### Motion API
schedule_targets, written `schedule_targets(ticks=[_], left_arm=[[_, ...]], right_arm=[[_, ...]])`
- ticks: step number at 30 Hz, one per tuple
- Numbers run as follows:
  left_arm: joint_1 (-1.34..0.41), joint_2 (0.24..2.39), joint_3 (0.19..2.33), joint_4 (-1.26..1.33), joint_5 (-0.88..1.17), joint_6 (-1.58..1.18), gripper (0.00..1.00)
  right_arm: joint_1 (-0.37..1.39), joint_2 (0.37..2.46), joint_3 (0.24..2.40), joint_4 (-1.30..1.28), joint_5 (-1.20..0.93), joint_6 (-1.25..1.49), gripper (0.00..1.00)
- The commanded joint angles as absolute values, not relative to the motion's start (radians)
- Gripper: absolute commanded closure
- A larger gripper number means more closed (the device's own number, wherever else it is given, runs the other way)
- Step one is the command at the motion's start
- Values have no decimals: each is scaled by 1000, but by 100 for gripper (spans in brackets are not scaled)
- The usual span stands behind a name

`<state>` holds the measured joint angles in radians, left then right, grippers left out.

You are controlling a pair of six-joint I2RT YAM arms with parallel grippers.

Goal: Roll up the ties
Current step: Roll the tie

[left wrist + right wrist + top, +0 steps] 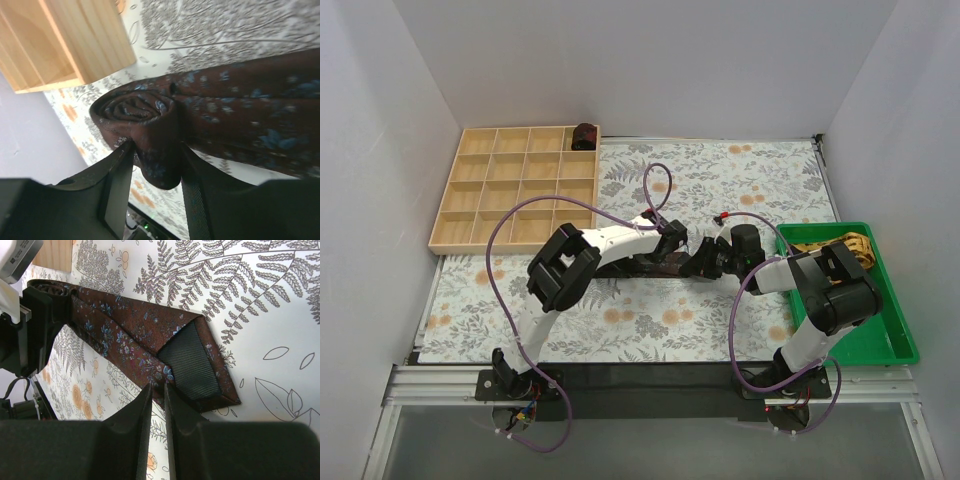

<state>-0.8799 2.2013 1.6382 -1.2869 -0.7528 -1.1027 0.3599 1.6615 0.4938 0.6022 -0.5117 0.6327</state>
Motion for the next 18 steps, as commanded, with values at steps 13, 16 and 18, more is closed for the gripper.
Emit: schedule_targets(ticks=[13,16,18], left_arm=[[-868,2094,1601,-1106,-615,-1074,56],[-867,2040,1631,-1092,-603,-1060,48],[-865,1999,1650,-1075,-572,-1052,47]], right_arm=[[362,1618,479,565,-506,591,79],[361,1605,483,563,-517,581,79],[362,1592,488,563,-520,574,78]])
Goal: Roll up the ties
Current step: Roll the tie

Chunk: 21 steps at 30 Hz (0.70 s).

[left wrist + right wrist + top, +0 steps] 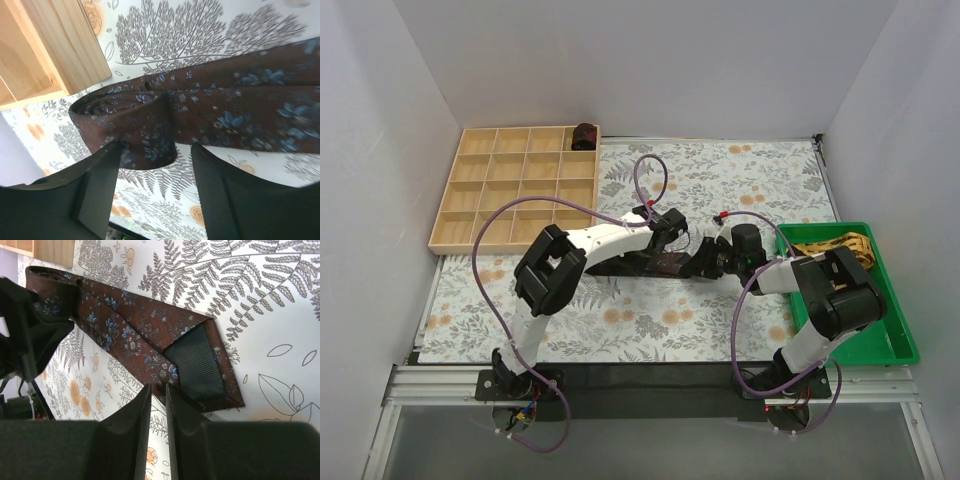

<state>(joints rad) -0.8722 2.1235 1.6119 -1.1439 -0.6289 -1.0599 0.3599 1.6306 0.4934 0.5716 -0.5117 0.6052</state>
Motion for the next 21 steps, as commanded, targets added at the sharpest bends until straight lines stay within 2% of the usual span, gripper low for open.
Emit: schedule_targets(ticks=[1,5,9,12,15,16,19,21], left_arm=[[-867,1985,1660,-1065,-557,-1045,45],[-861,1902,1643,-997,-486,-1022,36],[-832,1781,1566,-918,-419,-1012,36],[-755,1665,1444,-827,-296,-999,35],[-634,1535,1301,-749,-172,-976,35],[-561,1507,1273,-736,-148,-954,34],[-432,1424,1187,-709,-52,-896,30],[-368,1378,1148,-690,39,-871,30]], right_arm=[[362,1588,489,561,-525,568,78],[360,1563,497,558,-535,551,77],[365,1529,520,546,-560,486,73],[380,1516,567,473,-581,361,66],[431,1503,664,344,-560,177,52],[448,1503,722,283,-540,132,44],[537,1528,840,195,-528,-38,31],[574,1574,911,148,-514,-130,29]])
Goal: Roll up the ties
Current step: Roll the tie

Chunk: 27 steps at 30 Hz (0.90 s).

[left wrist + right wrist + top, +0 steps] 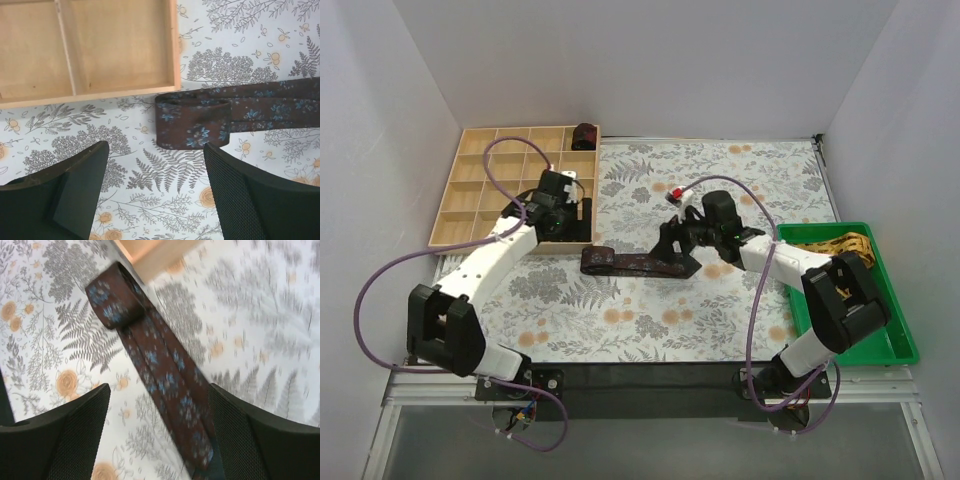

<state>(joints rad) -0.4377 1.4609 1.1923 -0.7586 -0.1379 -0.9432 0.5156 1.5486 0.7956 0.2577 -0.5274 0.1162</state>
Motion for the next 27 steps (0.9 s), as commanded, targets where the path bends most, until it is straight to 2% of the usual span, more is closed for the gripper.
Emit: schedule_targets(ticks=[1,8,18,27], left_arm=[[-309,1365,1109,-684,67,-858,29],[-123,1266,931,-598,224,-762,28],[-114,1239,776,-446,187,-765,28],[-112,1256,759,-433,199,-759,28]], right_arm=[[595,1592,946,88,-508,-229,28],[759,1819,1241,-70,-456,-487,17],[844,2032,1495,-136,-439,-591,10],[879,2154,1617,-221,-482,-606,10]])
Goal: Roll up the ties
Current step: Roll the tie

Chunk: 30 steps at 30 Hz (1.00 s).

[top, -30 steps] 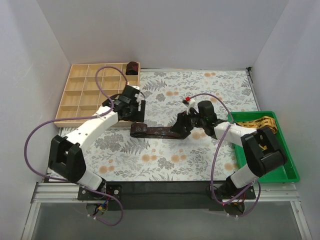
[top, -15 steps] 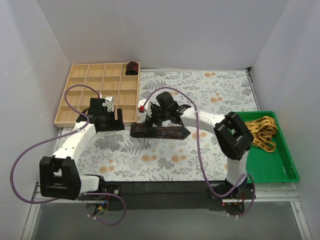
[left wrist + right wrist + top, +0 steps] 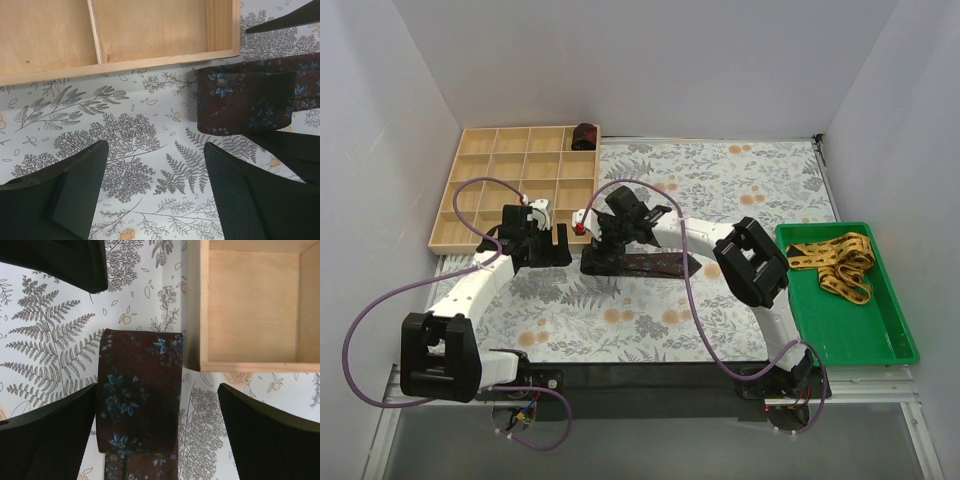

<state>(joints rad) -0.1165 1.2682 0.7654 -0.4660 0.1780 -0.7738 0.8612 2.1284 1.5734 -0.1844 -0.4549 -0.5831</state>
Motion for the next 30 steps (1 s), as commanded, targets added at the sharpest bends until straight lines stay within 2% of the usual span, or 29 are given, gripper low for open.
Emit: schedule_targets(ticks=[1,6,12,20,23,24,29,30], left_arm=[[-110,1256,759,-433,205,-759,29],[-107,1259,752,-423,229,-762,29],[-107,1272,744,-410,271,-770,28],[-107,1312,701,-377,370,-863,28],[-107,1302,664,-356,411,-905,28],[-107,1295,655,-342,411,-914,28],[-107,1249,598,-289,426,-974,27],[-107,1240,591,-282,434,-994,27]], right_arm=[[882,2161,1621,-224,-476,-604,10],[887,2197,1637,-227,-479,-589,13],[890,2221,1638,-227,-505,-565,24],[893,2223,1605,-212,-537,-552,51],[893,2215,1592,-210,-554,-554,69],[894,2212,1586,-207,-557,-555,72],[903,2186,1551,-184,-558,-558,64],[904,2181,1542,-180,-560,-560,59]])
